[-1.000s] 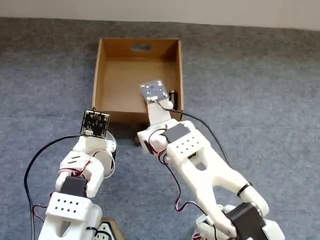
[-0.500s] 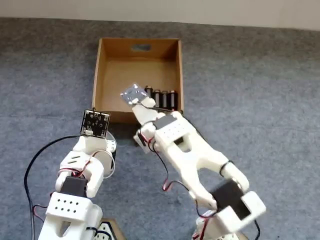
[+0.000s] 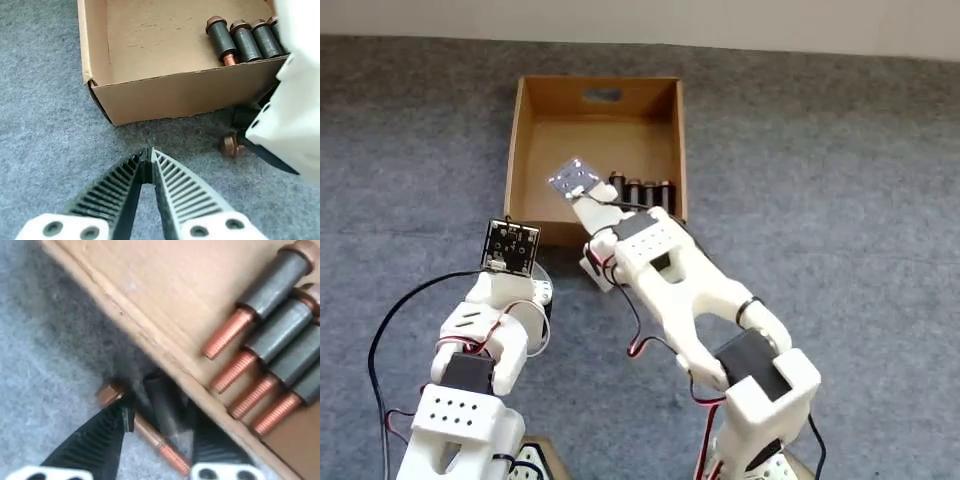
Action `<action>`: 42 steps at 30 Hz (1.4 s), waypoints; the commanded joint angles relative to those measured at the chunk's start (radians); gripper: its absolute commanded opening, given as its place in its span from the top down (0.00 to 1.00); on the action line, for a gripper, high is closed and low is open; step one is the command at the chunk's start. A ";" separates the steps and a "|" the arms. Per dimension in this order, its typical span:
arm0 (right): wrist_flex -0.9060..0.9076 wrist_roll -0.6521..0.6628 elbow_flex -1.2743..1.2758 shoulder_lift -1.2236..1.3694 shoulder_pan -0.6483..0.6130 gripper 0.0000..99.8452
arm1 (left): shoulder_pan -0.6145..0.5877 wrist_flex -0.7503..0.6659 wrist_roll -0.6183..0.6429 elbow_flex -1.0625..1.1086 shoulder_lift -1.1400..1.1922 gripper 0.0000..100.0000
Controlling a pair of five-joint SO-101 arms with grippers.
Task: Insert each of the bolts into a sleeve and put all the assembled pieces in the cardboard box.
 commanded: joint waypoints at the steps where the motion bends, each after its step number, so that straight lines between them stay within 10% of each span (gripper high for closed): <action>1: 0.016 -0.040 -0.013 0.001 -0.008 0.98 | -0.013 -0.018 -0.009 -0.007 -0.013 0.99; 19: 0.019 -0.058 0.363 -0.579 0.047 0.99 | -0.013 -0.020 -0.009 -0.007 -0.013 0.99; 34: 0.048 -0.052 0.657 -0.786 0.737 0.99 | -0.013 -0.021 -0.009 -0.007 -0.013 0.99; 42: 0.285 0.017 0.450 -0.499 0.785 0.99 | -0.012 -0.021 -0.009 -0.007 -0.013 0.99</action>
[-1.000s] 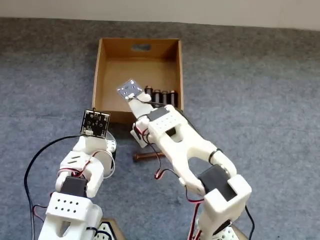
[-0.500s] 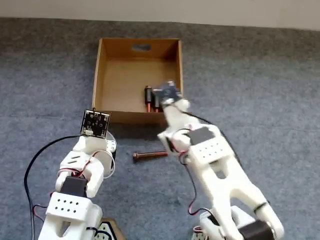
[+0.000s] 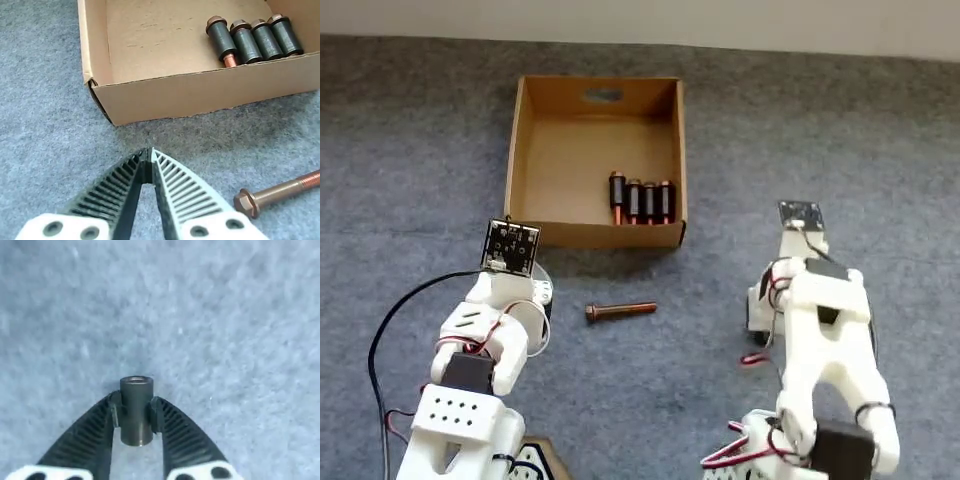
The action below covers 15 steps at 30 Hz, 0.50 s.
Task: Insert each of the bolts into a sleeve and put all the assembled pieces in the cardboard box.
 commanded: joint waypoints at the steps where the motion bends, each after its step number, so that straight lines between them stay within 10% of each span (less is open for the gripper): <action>1: 0.088 0.023 -0.140 0.107 0.015 0.99 | -0.012 -0.021 -0.009 -0.007 -0.013 0.99; 15: 0.176 0.127 -0.251 0.208 0.015 0.86 | -0.012 -0.023 -0.009 -0.005 -0.013 0.99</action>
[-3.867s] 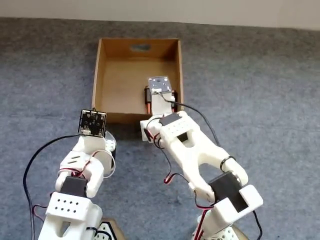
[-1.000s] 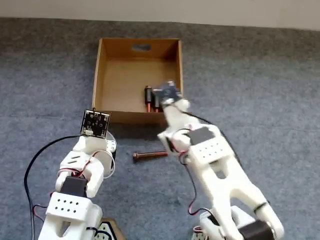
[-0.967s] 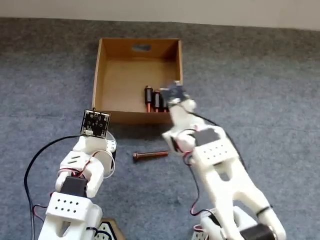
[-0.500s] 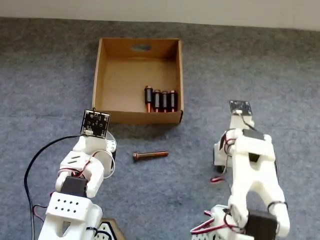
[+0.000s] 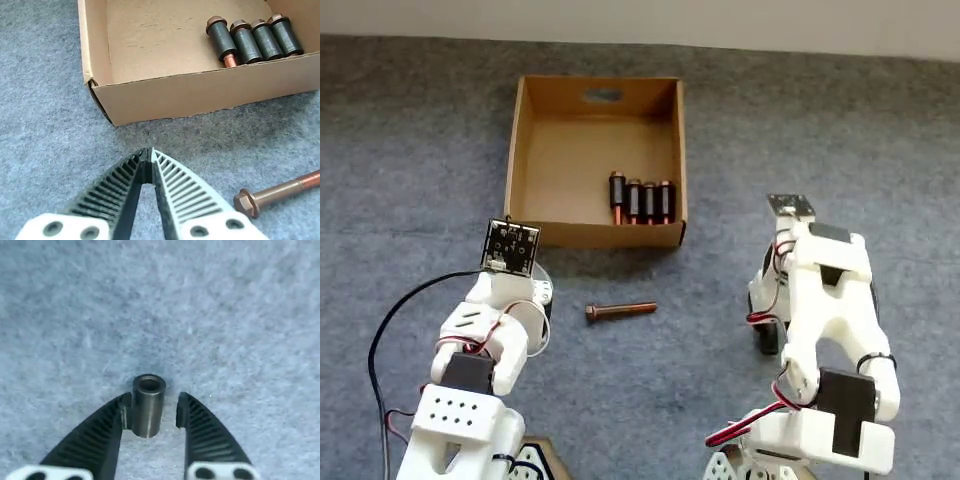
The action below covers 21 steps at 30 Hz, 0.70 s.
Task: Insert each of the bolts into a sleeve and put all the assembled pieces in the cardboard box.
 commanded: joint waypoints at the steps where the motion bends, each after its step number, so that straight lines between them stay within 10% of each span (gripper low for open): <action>1: 0.010 0.043 -0.033 0.002 0.013 0.86 | -0.012 -0.023 -0.009 -0.005 -0.013 0.99; 21: -0.174 0.273 0.101 0.001 0.097 0.86 | -0.007 -0.025 -0.009 -0.013 -0.013 0.99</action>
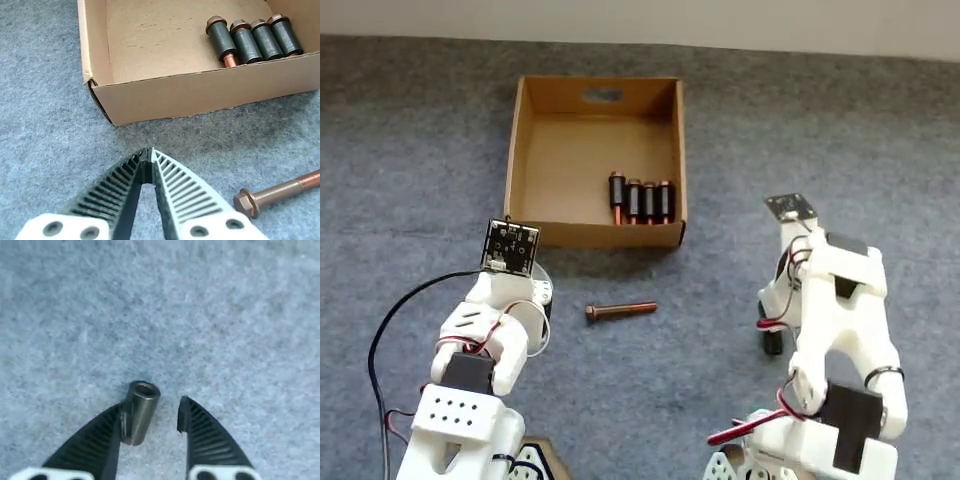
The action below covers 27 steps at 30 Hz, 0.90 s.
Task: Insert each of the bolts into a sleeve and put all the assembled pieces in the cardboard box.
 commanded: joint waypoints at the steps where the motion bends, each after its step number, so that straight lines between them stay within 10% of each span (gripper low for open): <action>1: -0.074 0.012 0.025 0.005 0.012 0.86 | -0.007 -0.025 -0.009 -0.013 -0.013 0.99; 15: -0.082 -0.080 0.248 -0.475 -0.008 0.86 | -0.007 -0.025 -0.009 -0.010 -0.013 0.99; 27: -0.219 -0.080 0.311 -0.309 0.010 0.86 | -0.008 -0.025 -0.009 -0.008 -0.013 0.99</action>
